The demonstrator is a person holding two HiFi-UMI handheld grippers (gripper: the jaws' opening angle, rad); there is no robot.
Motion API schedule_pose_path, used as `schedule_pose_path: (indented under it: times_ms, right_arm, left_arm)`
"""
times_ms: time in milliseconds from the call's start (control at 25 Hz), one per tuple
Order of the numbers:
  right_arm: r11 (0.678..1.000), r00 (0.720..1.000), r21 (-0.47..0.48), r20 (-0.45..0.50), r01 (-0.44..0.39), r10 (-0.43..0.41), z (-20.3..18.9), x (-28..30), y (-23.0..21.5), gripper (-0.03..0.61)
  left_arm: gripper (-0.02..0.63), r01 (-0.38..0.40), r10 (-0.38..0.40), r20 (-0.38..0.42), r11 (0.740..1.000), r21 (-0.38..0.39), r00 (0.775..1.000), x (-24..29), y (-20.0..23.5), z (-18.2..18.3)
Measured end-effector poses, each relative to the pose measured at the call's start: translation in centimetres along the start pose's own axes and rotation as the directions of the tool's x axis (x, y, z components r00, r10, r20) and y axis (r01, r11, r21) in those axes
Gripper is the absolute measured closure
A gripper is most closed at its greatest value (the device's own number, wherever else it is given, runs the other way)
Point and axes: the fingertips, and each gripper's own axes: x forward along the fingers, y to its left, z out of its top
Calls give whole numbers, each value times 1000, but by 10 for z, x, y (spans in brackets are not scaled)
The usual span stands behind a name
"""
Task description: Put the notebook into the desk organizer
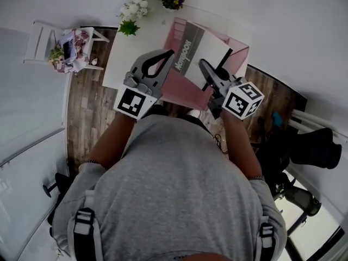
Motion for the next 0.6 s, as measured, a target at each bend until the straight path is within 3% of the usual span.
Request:
schedule_pose_path:
  times_ms: [400,600]
  right_arm:
    - [991,997,131,-74,-23,33,-16,15,-4,561]
    - [971,993,233,-87,-58,80,-24,25,-3,561]
  left_arm:
    - [594,-22,22,-4,1000,3,1000,-4,5,-5]
    - [595,-14,15,-3,1000,2,1000,-4,5,-7]
